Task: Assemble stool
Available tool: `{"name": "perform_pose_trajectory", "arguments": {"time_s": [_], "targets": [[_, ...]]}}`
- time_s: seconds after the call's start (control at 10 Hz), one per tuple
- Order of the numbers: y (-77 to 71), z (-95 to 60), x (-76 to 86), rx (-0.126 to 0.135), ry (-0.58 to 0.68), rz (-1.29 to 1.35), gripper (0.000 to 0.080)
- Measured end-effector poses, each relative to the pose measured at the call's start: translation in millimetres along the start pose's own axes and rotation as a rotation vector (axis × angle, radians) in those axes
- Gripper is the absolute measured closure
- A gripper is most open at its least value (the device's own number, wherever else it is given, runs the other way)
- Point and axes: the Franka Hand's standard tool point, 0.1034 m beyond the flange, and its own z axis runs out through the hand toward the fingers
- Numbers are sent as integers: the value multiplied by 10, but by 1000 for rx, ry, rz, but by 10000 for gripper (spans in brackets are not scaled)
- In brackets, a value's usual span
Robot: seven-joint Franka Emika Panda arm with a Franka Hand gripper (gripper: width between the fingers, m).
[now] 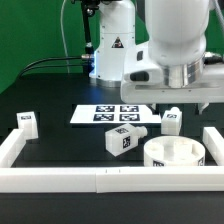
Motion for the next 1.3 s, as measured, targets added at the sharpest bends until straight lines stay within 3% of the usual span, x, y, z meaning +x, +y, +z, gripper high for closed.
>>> {"name": "perform_pose_trajectory", "arguments": {"time_s": [0.4,0.6,0.9,1.0,1.1,1.2,1.3], "targets": [[55,6,64,1,-251,-17,150],[88,55,23,-19,-364,72,150],[91,53,73,-23,-357,106,150],[89,64,69,-19,-360,111,150],[87,118,59,17,-380,131,150],[124,176,70,30,-399,134,150],[108,161,49,21,-426,154,150]]}}
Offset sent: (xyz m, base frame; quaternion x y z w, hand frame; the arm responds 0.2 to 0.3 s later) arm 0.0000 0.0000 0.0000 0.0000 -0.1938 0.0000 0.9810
